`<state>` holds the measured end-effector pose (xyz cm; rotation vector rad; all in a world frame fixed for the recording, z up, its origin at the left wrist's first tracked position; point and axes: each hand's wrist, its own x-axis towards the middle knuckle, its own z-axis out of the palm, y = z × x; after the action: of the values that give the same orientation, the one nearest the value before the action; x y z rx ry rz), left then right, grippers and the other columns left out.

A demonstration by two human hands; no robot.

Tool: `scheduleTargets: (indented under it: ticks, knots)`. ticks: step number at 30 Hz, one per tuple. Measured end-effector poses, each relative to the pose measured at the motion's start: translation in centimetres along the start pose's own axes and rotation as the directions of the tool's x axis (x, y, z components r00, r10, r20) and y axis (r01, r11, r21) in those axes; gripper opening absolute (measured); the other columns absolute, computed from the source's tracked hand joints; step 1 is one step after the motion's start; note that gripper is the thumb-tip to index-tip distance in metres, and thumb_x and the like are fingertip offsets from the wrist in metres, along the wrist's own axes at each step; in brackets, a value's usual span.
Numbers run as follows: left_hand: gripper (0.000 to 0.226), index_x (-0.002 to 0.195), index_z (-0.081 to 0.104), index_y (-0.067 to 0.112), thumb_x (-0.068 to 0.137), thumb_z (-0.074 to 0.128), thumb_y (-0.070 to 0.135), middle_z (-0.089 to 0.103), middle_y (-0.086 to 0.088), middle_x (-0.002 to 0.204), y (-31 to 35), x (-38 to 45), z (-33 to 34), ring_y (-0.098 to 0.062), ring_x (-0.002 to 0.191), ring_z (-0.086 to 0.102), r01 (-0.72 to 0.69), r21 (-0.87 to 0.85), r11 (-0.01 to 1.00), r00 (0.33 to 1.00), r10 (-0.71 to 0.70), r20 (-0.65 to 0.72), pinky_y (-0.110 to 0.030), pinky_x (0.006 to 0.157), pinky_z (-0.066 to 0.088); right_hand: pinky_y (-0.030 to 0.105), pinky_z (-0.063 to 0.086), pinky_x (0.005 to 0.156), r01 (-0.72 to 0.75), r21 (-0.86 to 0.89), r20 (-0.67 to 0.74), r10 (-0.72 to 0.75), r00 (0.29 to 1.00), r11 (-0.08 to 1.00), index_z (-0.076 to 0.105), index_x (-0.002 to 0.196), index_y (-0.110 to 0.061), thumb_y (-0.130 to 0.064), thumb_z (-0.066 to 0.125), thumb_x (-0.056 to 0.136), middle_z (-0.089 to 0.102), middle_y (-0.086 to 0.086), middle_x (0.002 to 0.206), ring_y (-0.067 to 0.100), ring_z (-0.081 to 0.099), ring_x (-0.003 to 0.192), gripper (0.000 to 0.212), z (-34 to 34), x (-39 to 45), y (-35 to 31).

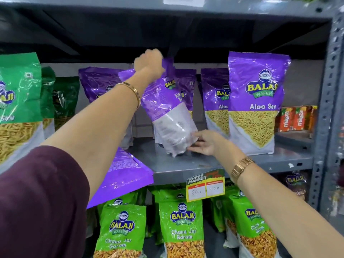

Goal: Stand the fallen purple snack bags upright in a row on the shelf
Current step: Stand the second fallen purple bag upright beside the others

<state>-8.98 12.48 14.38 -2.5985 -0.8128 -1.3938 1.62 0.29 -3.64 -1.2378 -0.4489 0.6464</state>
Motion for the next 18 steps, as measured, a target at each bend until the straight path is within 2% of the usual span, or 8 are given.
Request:
scheduleTargets:
  ticks: [4,7,10,12,14,15,16,18]
  knots:
    - [0.033,0.117,0.06,0.018,0.085,0.061,0.024,0.058,-0.02,0.12,1.9,0.2,1.0,-0.039,0.112,0.055,-0.159,0.008,0.987,0.987,0.159,-0.015,-0.043,0.09,0.044,0.044,0.048,0.081,-0.051,-0.038,0.103,0.054,0.993,0.998,0.05,0.111,-0.001,-0.006,0.058,0.087,0.057,0.015,0.099,0.033,0.058,0.095,0.026,1.3,0.3,1.4]
    - [0.023,0.109,0.063,0.016,0.087,0.056,0.018,0.066,-0.017,0.109,1.6,-0.2,2.3,-0.039,0.104,0.059,-0.238,-0.044,0.97,0.97,0.236,-0.051,-0.041,0.081,0.045,0.034,0.053,0.063,-0.042,-0.108,0.051,0.048,0.998,0.993,0.044,0.125,0.003,-0.005,0.063,0.083,0.053,0.02,0.113,0.032,0.058,0.086,0.046,1.4,0.7,1.6]
    - [0.021,0.105,0.065,0.015,0.086,0.056,0.014,0.071,-0.013,0.102,0.6,0.2,2.6,-0.037,0.103,0.06,-0.27,-0.113,0.956,0.962,0.264,-0.069,-0.04,0.079,0.047,0.018,0.042,0.032,-0.074,-0.265,0.019,0.082,0.996,0.961,0.058,0.094,0.006,-0.007,0.064,0.083,0.057,0.017,0.062,0.022,0.052,0.039,0.018,0.1,0.5,0.6]
    - [0.019,0.102,0.065,0.016,0.085,0.057,0.017,0.07,-0.015,0.102,0.4,0.4,2.7,-0.037,0.103,0.059,-0.291,-0.138,0.947,0.956,0.282,-0.084,-0.039,0.078,0.046,0.01,0.032,0.029,-0.027,-0.486,-0.081,-0.014,0.997,0.873,0.054,0.07,-0.001,-0.019,0.074,0.076,0.057,0.009,0.042,0.013,0.045,0.024,0.027,-1.1,1.0,-0.3]
    - [0.021,0.104,0.065,0.017,0.084,0.058,0.021,0.069,-0.016,0.103,0.5,0.4,3.1,-0.038,0.105,0.057,-0.31,-0.135,0.941,0.949,0.299,-0.099,-0.039,0.079,0.045,0.011,0.035,0.031,0.056,-0.746,-0.139,-0.237,0.961,0.664,0.053,0.07,-0.005,-0.039,0.081,0.063,0.062,0.004,0.052,0.012,0.055,0.039,0.044,-1.9,1.8,-1.1]
    - [0.022,0.105,0.064,0.018,0.084,0.058,0.022,0.069,-0.016,0.105,0.7,0.4,3.3,-0.038,0.106,0.056,-0.316,-0.129,0.94,0.947,0.305,-0.097,-0.039,0.079,0.044,0.013,0.044,0.041,0.107,-0.791,-0.107,-0.309,0.945,0.602,0.055,0.084,-0.003,-0.044,0.081,0.059,0.066,0.005,0.075,0.014,0.063,0.06,0.054,-2.0,2.3,-1.3]
    - [0.023,0.106,0.063,0.018,0.084,0.059,0.024,0.068,-0.016,0.107,0.9,0.3,3.6,-0.037,0.106,0.055,-0.319,-0.128,0.939,0.947,0.309,-0.092,-0.039,0.079,0.044,0.02,0.054,0.063,0.165,-0.776,-0.06,-0.331,0.942,0.609,0.051,0.109,-0.001,-0.045,0.082,0.057,0.064,0.006,0.102,0.019,0.064,0.087,0.075,-1.9,2.7,-1.4]
    - [0.024,0.106,0.063,0.016,0.084,0.059,0.025,0.067,-0.016,0.108,1.3,0.2,4.0,-0.037,0.106,0.055,-0.329,-0.146,0.933,0.943,0.318,-0.096,-0.039,0.078,0.043,0.039,0.04,0.105,0.299,-0.628,0.045,-0.35,0.936,0.718,0.017,0.143,-0.01,-0.039,0.085,0.054,0.045,0.007,0.141,0.025,0.045,0.126,0.116,-1.6,3.3,-1.8]
